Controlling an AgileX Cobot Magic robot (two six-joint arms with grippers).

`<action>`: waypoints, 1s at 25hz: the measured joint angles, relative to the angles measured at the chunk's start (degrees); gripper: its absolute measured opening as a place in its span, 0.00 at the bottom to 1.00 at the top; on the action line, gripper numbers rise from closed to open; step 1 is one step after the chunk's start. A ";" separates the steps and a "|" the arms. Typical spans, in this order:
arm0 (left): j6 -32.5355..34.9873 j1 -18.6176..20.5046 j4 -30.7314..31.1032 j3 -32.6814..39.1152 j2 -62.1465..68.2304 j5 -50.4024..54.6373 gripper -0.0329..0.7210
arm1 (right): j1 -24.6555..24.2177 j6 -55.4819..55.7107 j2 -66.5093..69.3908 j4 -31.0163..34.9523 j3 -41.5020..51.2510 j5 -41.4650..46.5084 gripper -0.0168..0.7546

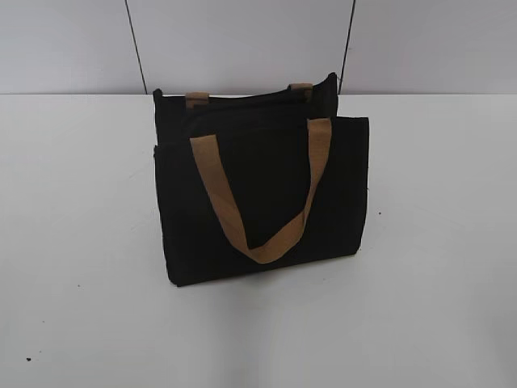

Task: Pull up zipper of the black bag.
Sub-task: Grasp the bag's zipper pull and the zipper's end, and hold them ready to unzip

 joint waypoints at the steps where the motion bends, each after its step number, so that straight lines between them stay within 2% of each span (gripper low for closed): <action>1: 0.00 0.00 0.00 0.00 0.00 0.00 0.62 | 0.00 0.00 0.00 0.00 0.00 0.00 0.73; 20: 0.00 0.00 -1.19 -0.36 0.00 -0.35 0.62 | 0.00 0.00 0.00 0.00 0.00 0.00 0.73; 22: 0.00 0.00 -3.43 -2.10 0.00 -2.85 0.62 | 0.00 0.00 0.00 0.00 0.00 0.00 0.73; 25: 0.00 0.00 -3.97 -3.60 0.76 -13.51 0.62 | 0.00 0.00 0.00 0.00 0.00 0.00 0.73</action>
